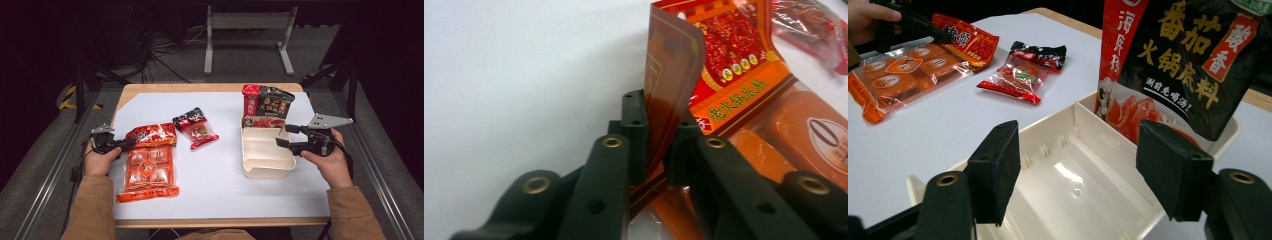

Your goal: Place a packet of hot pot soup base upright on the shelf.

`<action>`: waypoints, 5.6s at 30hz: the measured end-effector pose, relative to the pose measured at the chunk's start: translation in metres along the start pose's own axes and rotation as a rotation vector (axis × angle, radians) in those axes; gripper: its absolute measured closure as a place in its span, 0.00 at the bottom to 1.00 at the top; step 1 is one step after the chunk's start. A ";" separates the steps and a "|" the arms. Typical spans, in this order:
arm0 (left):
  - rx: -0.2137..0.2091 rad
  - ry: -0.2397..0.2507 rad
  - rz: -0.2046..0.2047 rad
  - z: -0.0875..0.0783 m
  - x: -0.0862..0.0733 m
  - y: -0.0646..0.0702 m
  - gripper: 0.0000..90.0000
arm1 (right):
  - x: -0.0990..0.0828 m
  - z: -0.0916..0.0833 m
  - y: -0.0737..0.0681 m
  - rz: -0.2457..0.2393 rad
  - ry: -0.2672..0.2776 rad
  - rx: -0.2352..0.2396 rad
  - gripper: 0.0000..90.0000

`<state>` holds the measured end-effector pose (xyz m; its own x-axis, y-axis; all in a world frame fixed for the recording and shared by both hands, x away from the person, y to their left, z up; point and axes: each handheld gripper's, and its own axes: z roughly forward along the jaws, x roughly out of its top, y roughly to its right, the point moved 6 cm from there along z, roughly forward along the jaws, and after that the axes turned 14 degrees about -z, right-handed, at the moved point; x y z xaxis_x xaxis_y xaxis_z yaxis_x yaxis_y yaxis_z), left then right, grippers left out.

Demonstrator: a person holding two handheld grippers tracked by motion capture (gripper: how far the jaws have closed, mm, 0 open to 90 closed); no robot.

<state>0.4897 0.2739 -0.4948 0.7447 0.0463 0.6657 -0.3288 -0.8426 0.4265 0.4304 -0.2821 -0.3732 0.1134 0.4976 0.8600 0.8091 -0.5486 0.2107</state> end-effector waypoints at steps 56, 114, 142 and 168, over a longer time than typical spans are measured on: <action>-0.144 0.288 0.151 -0.119 0.040 0.107 1.00 | 0.034 -0.002 -0.019 -0.021 0.140 0.068 0.65; -0.455 0.374 0.382 -0.146 0.037 0.244 1.00 | 0.082 0.050 -0.079 -0.120 0.253 0.206 0.39; -0.539 0.361 0.409 -0.131 0.035 0.281 1.00 | 0.093 0.099 -0.117 -0.168 0.240 0.302 0.32; -0.609 0.366 0.425 -0.132 0.032 0.289 1.00 | 0.091 0.111 -0.131 -0.176 0.284 0.414 0.37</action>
<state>0.3419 0.1028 -0.2695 0.2839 0.0498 0.9576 -0.8751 -0.3948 0.2800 0.3989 -0.0907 -0.3738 -0.1593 0.3250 0.9322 0.9682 -0.1330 0.2118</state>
